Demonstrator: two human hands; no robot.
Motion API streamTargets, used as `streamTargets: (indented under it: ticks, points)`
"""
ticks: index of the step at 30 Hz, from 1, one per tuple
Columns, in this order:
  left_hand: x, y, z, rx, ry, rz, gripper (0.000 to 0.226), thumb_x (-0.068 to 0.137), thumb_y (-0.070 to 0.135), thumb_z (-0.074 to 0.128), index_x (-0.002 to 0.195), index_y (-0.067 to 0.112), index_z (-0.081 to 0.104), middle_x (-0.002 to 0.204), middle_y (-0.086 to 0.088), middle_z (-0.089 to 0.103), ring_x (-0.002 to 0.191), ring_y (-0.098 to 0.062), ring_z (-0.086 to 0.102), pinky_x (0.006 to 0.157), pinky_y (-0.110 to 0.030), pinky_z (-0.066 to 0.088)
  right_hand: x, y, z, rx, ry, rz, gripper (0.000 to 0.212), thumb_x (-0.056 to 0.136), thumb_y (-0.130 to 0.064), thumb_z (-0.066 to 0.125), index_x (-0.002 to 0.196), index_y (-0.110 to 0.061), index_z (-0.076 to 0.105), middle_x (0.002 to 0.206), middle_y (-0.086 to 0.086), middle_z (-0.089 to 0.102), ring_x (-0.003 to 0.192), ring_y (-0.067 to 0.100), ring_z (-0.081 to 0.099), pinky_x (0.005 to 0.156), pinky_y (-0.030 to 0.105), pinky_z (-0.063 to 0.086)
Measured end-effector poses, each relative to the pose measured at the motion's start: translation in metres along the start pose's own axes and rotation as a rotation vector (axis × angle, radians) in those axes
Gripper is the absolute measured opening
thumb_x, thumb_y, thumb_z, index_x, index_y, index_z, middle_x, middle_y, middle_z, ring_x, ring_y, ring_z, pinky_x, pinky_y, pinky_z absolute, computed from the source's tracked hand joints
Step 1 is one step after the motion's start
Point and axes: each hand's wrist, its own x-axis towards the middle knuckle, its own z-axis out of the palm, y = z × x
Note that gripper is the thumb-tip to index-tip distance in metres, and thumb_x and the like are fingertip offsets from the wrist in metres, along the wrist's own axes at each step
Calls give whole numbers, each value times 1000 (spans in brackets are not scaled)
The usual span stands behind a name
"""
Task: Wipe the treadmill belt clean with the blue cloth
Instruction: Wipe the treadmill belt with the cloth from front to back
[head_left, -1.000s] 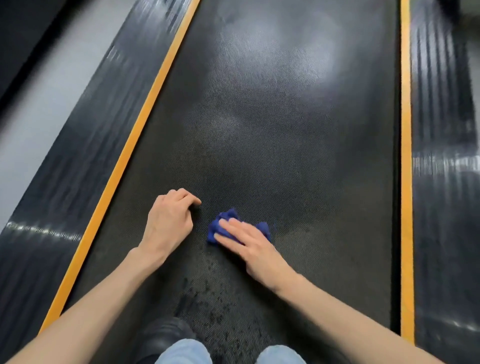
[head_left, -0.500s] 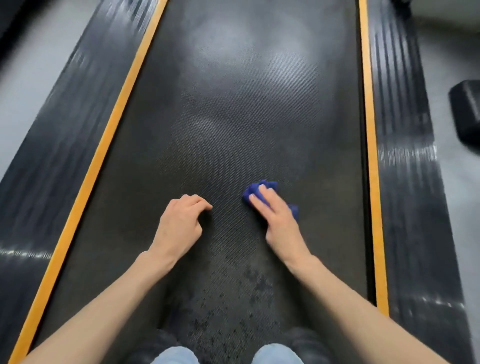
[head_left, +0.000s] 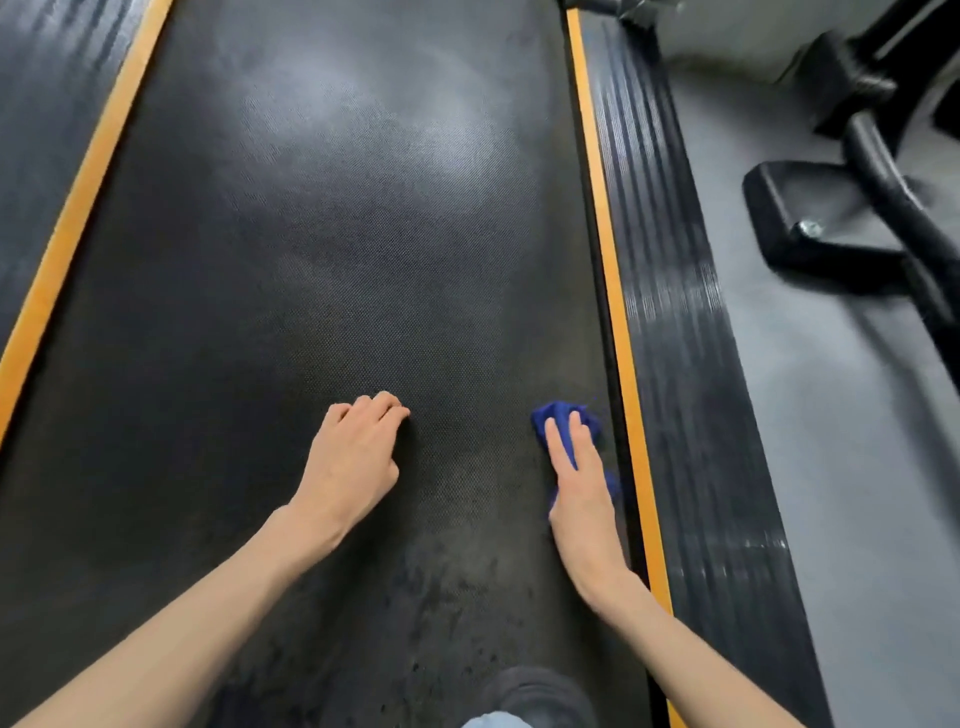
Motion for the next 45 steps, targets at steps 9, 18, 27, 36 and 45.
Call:
streamTargets:
  ticks: [9,18,27,36,45]
  points:
    - [13,2,-7,92,-37,-14,26,49,0,75,69,16,71,65,1,58,55,-25,59,55,-31,47,144,-21,-15,-52,-6,-60,73,82,20,40,146,-11,24,156,8,10,144,22,7,117,30,8]
    - [8,1,-2,71,22,-24,30,52,-1,72,76,16,72,68,3,60,60,-24,60,59,-33,47,145,-19,-5,50,27,-101,63,85,14,40,141,-16,38,154,6,22,143,20,17,116,28,14]
    - [5,1,2,54,64,3,29,57,-2,65,81,13,71,71,2,61,61,-23,58,54,-31,47,22,9,10,66,66,-118,70,82,17,48,139,-21,37,149,-8,23,141,10,18,115,24,13]
    - [6,-7,-2,-6,25,41,39,51,-4,72,86,13,73,76,2,66,58,-22,58,52,-30,50,215,-30,-7,127,32,-59,54,82,15,39,132,-2,47,150,19,24,140,30,22,111,21,11]
    - [-8,-12,-1,-96,25,57,56,49,-9,70,101,12,73,103,4,71,68,-19,64,68,-25,55,48,-3,14,75,-237,-550,42,90,-6,47,130,-16,53,145,5,37,137,11,26,115,16,12]
